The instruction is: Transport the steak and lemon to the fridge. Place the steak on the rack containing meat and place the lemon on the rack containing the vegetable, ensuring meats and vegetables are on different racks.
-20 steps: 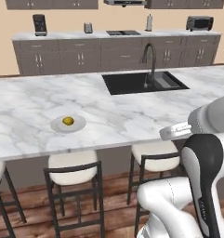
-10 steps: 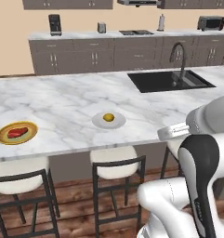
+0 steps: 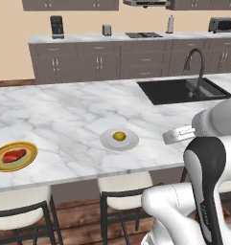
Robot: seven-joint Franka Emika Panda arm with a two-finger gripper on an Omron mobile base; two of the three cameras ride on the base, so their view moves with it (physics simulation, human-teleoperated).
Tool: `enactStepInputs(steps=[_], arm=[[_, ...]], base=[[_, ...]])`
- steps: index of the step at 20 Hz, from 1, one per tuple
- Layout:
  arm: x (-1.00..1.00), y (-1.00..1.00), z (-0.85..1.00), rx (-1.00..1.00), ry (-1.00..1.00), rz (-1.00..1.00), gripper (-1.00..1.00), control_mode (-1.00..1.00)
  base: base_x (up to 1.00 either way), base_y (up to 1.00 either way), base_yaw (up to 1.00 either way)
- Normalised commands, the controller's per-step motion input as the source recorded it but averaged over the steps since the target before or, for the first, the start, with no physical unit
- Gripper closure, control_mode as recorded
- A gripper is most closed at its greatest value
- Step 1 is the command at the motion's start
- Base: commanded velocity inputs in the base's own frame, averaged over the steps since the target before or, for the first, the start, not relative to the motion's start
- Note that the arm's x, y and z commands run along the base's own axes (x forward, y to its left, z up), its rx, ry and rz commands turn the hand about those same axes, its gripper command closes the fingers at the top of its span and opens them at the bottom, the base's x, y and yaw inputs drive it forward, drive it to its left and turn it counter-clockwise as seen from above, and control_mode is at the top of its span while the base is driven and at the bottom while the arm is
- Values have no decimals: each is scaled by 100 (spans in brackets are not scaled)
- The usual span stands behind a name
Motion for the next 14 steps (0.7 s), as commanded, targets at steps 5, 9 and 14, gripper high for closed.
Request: enactStepInputs(steps=[5, 9, 14], arm=[[20, 0, -4, 0, 2, 0, -100, -100], [100, 3, -19, 0, 10, 4, -100, -100], [75, 1, -26, 0, 10, 15, -100, -100]], base=[[80, 1, 0], [0, 0, 0], [0, 0, 0]])
